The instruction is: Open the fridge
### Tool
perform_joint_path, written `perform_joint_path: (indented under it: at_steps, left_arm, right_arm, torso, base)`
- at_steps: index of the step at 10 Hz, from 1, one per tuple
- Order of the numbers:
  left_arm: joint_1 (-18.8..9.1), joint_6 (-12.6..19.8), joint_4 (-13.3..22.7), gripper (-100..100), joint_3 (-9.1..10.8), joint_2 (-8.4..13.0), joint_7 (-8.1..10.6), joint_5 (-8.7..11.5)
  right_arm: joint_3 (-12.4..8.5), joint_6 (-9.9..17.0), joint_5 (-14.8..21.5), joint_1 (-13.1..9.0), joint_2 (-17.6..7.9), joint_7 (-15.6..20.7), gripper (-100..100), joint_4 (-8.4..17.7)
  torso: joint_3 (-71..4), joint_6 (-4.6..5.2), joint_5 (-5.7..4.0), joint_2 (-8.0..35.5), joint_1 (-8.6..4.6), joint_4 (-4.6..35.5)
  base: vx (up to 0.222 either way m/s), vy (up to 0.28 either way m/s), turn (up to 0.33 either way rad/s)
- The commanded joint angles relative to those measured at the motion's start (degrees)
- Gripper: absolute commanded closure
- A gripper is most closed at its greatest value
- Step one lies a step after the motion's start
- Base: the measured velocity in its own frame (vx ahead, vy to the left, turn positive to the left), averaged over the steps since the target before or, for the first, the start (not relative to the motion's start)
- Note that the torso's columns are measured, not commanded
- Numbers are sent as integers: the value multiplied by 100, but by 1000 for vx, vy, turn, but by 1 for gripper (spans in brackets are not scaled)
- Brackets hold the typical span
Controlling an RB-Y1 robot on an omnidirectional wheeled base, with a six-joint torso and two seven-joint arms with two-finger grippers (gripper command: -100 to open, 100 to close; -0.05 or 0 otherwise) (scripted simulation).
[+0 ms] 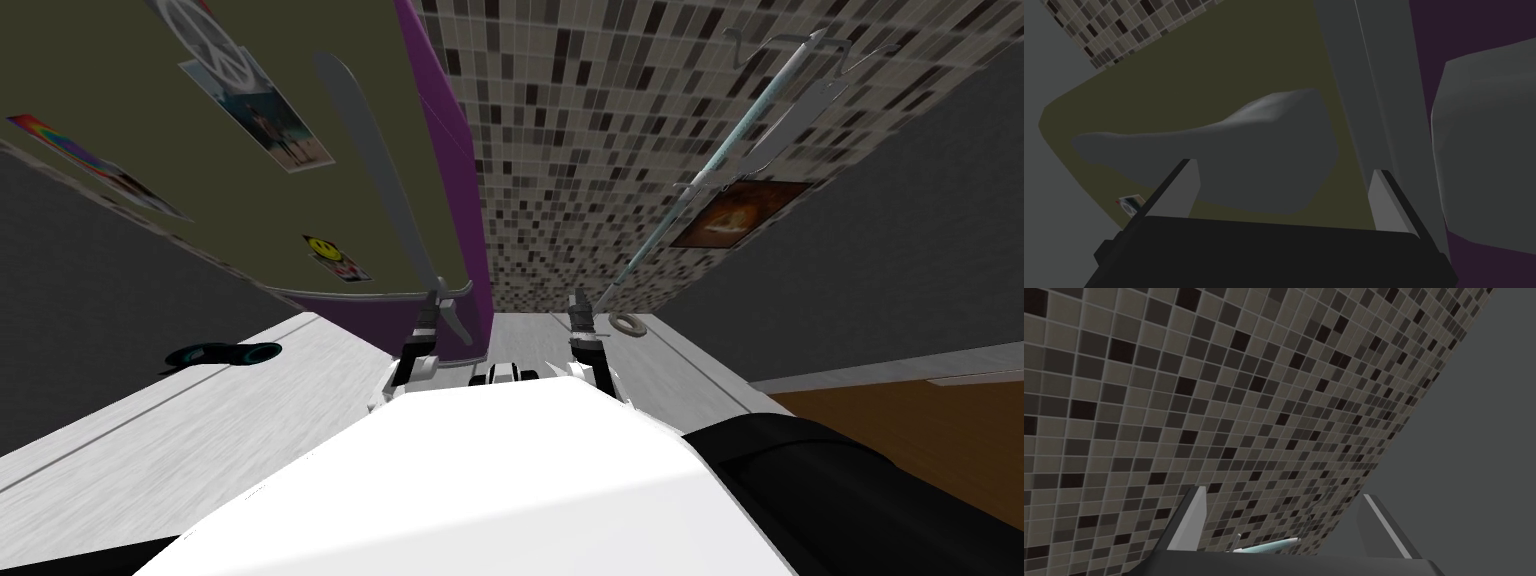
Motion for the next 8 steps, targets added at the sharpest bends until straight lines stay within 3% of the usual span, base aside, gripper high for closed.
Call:
perform_joint_path:
  at_steps: [1, 8]
  left_arm:
    - [-15, 454, -276, -100, 79, 53, -18, 19]
    - [-44, 1433, -738, -100, 210, 168, -44, 50]
  right_arm:
    - [0, 0, 0, 0, 0, 0, 0, 0]
    - [0, 0, 0, 0, 0, 0, 0, 0]
  torso:
    - [-1, 0, -1, -1, -5, 0]
    - [-8, 4, -5, -10, -6, 1]
  base:
    - [-3, -56, 26]
    - [-2, -38, 16]
